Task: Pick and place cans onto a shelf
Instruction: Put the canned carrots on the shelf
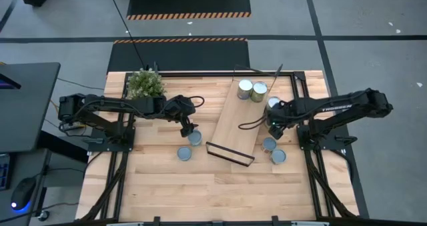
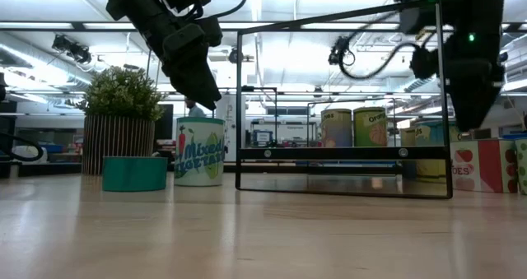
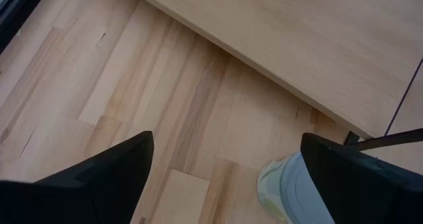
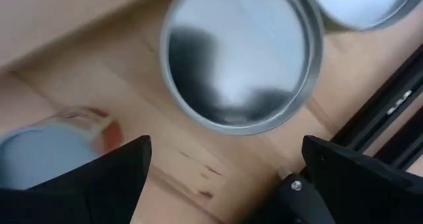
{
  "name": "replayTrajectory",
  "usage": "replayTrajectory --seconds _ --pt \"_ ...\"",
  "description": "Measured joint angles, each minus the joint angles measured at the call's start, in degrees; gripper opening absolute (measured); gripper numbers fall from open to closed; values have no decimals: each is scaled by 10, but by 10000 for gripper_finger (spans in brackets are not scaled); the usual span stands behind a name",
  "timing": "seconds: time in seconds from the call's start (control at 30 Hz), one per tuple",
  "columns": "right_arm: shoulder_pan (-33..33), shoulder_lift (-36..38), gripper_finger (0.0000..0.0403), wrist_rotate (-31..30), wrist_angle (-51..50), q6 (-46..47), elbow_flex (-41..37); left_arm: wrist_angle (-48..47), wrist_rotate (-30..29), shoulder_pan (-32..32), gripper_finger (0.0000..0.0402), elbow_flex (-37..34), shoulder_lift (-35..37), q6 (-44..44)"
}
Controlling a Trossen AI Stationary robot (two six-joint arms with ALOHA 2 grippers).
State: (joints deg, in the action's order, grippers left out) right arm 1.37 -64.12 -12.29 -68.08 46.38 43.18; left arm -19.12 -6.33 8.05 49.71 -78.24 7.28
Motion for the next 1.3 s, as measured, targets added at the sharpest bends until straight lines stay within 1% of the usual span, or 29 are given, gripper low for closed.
replayTrajectory --seconds 0.1,0.23,0.37,0.67,0.83,1.1,1.23,1.3 --pt "4 0 400 -3 36 2 -28 0 0 0 388 0 0 0" --pt "13 0 400 -31 86 -1 -50 0 0 0 388 0 0 0" --pt "27 0 400 -63 110 -10 -54 0 0 0 388 0 0 0" --pt "29 0 400 -97 161 -27 -54 0 0 0 388 0 0 0" --pt "29 0 387 -89 165 -40 -54 0 0 0 388 0 0 1" --pt "29 0 329 -84 162 -56 -53 0 0 0 388 0 0 1" --pt "29 0 326 -53 136 -67 -41 -1 0 0 388 0 0 8" --pt "28 0 331 -52 111 -68 -19 -1 0 0 388 0 0 8"
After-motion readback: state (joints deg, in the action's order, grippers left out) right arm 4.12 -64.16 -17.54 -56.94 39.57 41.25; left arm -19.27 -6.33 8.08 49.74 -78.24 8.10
